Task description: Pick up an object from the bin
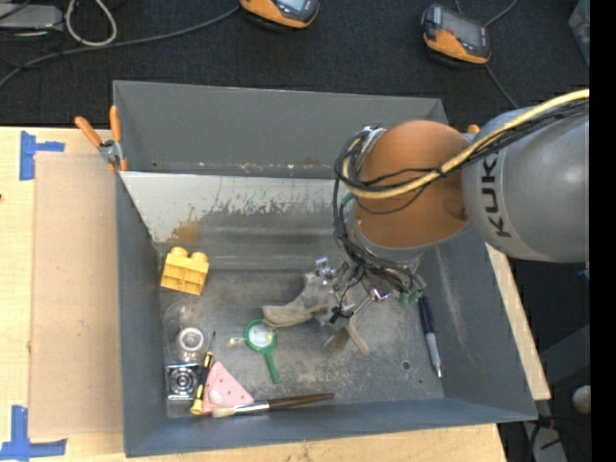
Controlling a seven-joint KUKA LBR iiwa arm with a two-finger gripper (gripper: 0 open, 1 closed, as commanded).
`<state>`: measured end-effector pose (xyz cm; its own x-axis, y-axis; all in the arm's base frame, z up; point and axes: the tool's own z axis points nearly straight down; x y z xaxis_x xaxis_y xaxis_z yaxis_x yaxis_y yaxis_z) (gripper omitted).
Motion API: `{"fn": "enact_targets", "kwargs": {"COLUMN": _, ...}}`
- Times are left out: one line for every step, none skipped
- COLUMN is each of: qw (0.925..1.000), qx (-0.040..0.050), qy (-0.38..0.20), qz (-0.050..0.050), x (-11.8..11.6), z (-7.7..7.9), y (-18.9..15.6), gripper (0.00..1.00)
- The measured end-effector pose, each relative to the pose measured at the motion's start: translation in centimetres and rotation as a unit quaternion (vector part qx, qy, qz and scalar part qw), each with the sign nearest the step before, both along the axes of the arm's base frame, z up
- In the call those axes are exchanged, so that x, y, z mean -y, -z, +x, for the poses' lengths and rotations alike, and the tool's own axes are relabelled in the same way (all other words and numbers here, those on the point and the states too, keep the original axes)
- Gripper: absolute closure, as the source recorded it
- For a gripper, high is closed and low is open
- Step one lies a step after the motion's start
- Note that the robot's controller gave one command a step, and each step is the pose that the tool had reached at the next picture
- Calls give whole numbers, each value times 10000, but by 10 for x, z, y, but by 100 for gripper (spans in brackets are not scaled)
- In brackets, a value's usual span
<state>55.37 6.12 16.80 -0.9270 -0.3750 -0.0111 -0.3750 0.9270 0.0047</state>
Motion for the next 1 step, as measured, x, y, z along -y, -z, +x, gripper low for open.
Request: {"fn": "enact_targets", "kwargs": {"qw": 10000, "qx": -27, "qy": 33, "qz": -2, "x": 17, "z": -14, "y": -33, "gripper": 100}}
